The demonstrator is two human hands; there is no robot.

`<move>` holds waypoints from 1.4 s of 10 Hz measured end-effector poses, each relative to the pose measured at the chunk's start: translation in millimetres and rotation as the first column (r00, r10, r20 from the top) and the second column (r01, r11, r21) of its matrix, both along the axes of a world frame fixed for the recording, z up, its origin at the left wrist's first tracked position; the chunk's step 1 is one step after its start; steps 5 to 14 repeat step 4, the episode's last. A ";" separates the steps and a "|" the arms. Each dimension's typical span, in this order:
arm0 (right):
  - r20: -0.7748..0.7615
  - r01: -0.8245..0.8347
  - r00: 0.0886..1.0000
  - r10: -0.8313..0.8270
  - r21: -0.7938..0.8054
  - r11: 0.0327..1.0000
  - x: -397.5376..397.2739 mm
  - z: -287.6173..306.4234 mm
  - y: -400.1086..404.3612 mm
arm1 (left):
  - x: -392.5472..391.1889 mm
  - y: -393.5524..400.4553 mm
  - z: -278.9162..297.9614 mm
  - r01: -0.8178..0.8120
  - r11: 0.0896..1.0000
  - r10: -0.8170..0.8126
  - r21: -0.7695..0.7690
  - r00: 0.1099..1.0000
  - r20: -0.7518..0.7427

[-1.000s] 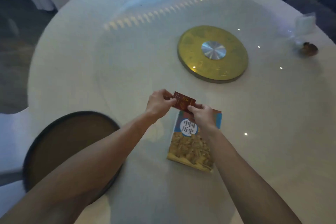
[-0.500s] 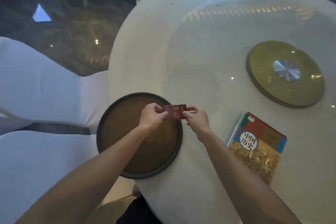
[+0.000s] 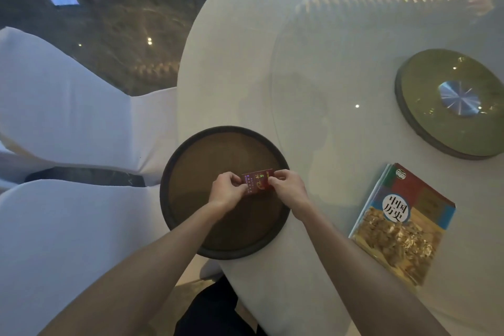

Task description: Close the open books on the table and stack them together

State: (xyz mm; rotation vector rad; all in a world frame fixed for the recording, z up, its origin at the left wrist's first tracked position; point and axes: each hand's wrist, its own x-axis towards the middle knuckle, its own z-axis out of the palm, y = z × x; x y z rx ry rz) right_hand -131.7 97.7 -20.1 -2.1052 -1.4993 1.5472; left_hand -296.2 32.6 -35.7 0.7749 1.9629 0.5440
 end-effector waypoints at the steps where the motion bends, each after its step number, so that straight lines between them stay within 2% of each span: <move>1: 0.001 -0.027 1.000 0.027 -0.019 0.999 -3.7 2.5 -3.8 | -1.6 -3.4 -4.5 0.028 0.999 -0.028 -0.023 1.000 0.000; 3: -0.027 -0.047 0.999 0.046 -0.031 0.998 -3.3 4.6 -6.1 | -4.7 -4.1 -9.1 0.093 0.992 -0.089 -0.080 0.995 0.053; 4: 0.002 -0.036 0.999 0.036 -0.013 0.999 -2.1 13.7 -5.4 | -5.4 2.5 1.0 0.138 0.986 -0.147 -0.095 0.984 -0.096; 14: 0.002 -0.036 0.999 0.036 -0.013 0.999 -2.1 13.7 -5.4 | -5.4 2.5 1.0 0.138 0.986 -0.147 -0.095 0.984 -0.096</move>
